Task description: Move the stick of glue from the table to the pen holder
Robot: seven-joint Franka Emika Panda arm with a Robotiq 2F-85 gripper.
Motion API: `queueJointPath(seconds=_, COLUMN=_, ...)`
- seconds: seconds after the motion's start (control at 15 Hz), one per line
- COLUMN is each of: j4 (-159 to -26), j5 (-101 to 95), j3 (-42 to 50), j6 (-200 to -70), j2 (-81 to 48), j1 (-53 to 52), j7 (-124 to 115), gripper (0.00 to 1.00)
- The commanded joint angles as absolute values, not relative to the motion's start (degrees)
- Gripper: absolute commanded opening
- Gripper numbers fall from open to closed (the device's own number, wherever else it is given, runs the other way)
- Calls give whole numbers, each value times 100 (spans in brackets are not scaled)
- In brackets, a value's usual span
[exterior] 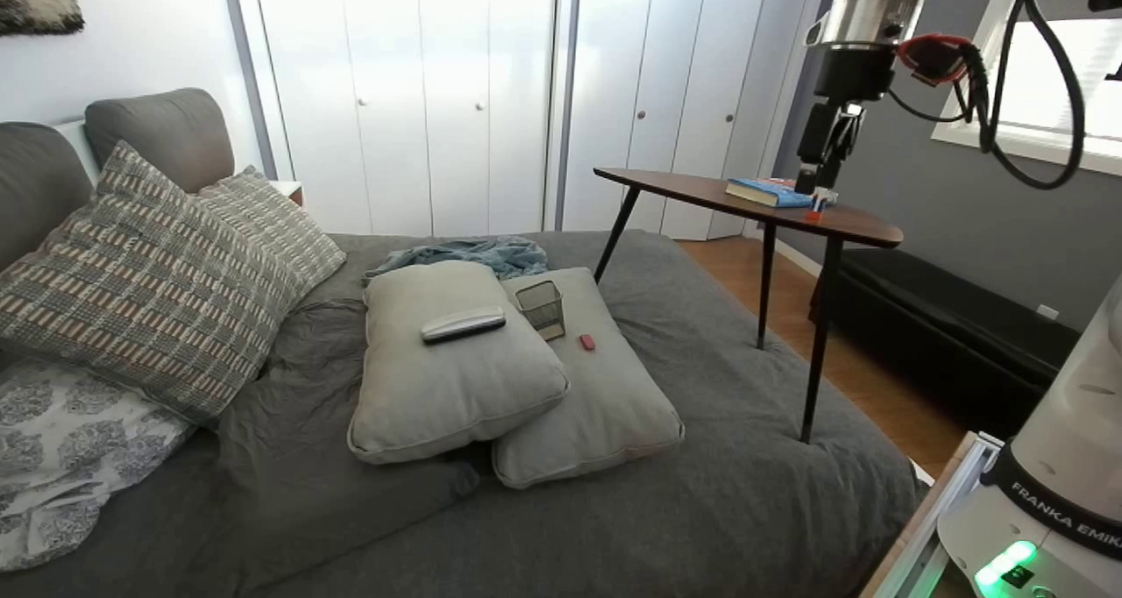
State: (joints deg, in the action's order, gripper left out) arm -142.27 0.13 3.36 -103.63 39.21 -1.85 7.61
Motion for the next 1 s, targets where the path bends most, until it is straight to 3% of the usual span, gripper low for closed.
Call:
queueJointPath(seconds=0.0, j4=-14242, j5=167, j3=567, j6=-11380, j2=3793, j1=77, j7=576, gripper=100)
queueJointPath(seconds=0.93, j4=-13744, j5=-39, j3=1155, j6=-12942, j2=3234, j1=1821, j7=-929, gripper=100)
